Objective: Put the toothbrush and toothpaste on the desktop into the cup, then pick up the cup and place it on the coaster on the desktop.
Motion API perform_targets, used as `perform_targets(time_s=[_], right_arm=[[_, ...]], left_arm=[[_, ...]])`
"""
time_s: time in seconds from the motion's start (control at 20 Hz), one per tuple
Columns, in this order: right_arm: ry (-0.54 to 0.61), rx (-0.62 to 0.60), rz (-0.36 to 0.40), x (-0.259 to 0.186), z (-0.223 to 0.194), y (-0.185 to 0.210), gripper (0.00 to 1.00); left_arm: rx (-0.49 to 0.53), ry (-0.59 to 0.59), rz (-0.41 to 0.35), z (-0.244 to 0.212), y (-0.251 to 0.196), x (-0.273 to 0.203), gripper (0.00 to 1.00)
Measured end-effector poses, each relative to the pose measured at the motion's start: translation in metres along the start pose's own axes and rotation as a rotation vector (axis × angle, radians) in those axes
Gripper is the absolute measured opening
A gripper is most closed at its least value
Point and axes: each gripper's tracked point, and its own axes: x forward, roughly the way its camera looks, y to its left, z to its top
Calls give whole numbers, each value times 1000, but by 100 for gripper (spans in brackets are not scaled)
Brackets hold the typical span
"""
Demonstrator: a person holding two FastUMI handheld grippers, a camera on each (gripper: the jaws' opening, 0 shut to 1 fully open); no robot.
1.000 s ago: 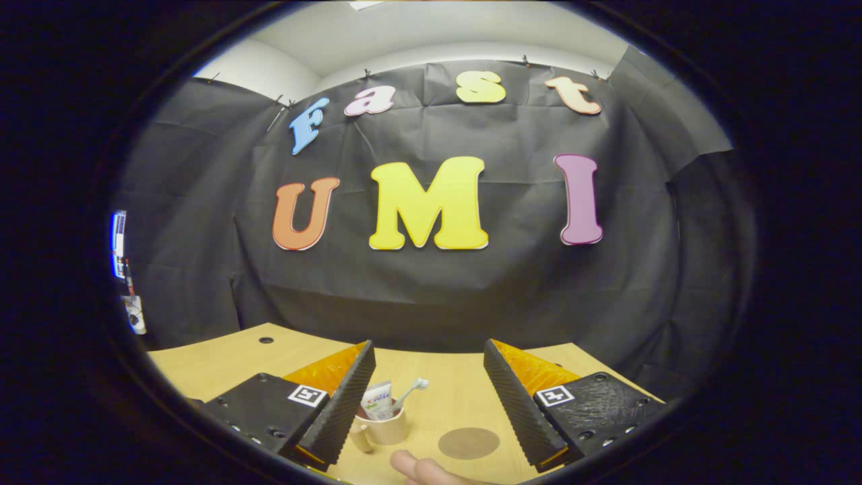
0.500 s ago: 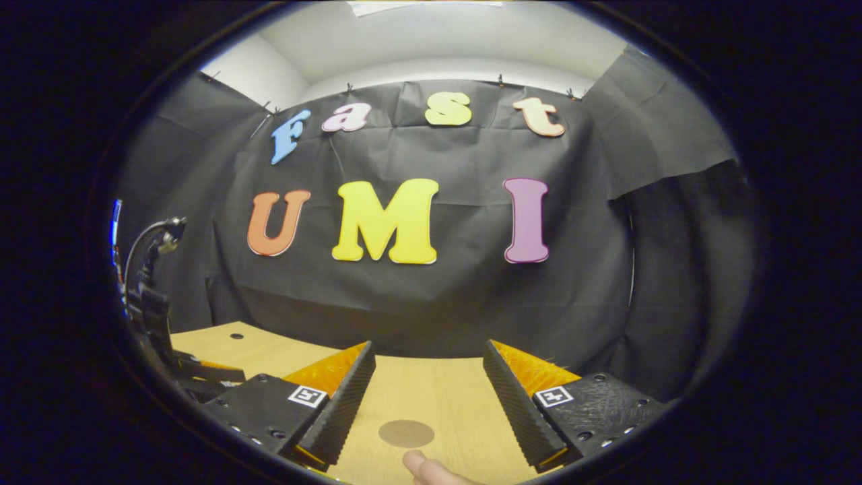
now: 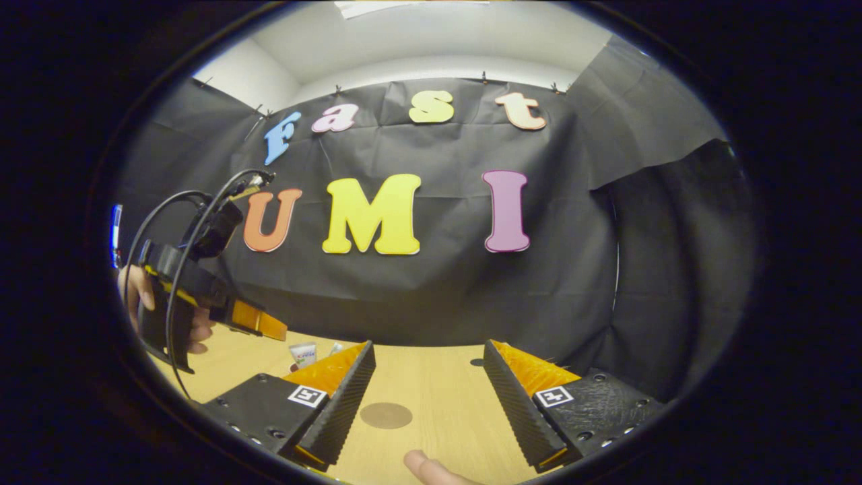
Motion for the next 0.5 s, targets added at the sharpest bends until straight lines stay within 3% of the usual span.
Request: perform_targets(time_s=[0.1, 0.2, 0.5], right_arm=[[12, 6, 18, 0, -7, -4, 96], [28, 1, 34, 0, -16, -8, 96], [111, 72, 60, 8, -42, -21, 97]], left_arm=[[-16, 161, 6, -24, 0, 15, 99], [15, 271, 69, -37, 7, 30, 99], [4, 490, 86, -74, 6, 75, 99]])
